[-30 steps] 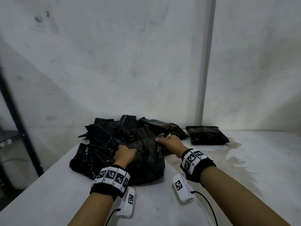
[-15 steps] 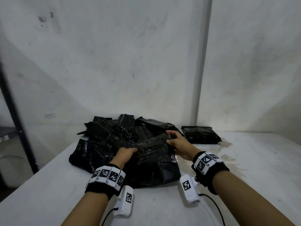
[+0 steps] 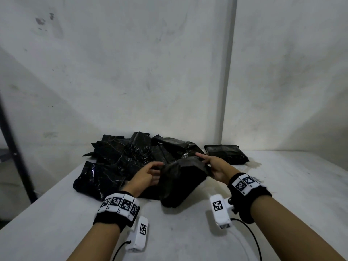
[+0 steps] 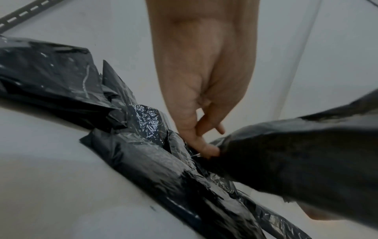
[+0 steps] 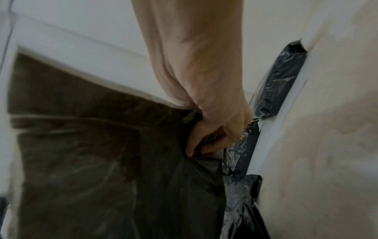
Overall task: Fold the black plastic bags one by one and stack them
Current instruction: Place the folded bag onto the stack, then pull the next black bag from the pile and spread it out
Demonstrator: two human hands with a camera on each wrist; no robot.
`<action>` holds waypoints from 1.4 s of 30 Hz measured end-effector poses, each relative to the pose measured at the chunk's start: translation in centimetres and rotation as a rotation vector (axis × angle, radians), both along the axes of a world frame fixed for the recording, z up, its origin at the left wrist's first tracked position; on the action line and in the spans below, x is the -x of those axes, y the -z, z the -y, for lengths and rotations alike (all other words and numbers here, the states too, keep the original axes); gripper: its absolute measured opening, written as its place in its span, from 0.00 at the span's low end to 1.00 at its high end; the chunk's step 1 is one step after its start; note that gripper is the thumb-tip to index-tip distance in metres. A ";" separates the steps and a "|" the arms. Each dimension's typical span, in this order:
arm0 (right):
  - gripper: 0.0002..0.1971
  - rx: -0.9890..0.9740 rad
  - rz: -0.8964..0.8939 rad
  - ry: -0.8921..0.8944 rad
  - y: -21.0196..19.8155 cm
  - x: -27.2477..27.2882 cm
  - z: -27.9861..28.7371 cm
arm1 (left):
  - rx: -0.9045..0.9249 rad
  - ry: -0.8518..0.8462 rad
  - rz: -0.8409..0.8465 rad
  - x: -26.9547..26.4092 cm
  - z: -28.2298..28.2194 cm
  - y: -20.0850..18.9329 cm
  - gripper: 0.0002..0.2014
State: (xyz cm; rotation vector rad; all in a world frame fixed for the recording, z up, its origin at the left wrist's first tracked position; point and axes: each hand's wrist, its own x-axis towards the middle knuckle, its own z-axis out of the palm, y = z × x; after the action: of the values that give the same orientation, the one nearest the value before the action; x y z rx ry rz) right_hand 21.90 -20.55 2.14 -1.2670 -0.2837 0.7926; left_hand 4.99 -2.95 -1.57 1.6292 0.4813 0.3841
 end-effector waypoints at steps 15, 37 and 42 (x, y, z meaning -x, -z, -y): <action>0.11 -0.048 -0.289 -0.064 -1.7 -1.6 1.8 | -0.146 -0.210 0.311 -2.1 0.5 -2.0 0.11; 0.08 0.125 0.770 0.218 -1.7 -1.4 2.2 | 0.371 -0.158 0.337 -4.9 5.0 -4.3 0.23; 0.29 -0.023 0.652 -0.102 -3.4 1.5 1.3 | 0.315 0.082 0.313 -5.1 8.2 -5.9 0.32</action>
State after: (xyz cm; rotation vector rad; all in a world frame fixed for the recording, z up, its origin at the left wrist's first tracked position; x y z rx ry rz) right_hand 20.43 -21.83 5.53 -1.4722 -0.8835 0.4363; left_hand 10.14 -11.17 4.36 1.2517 0.2239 0.4671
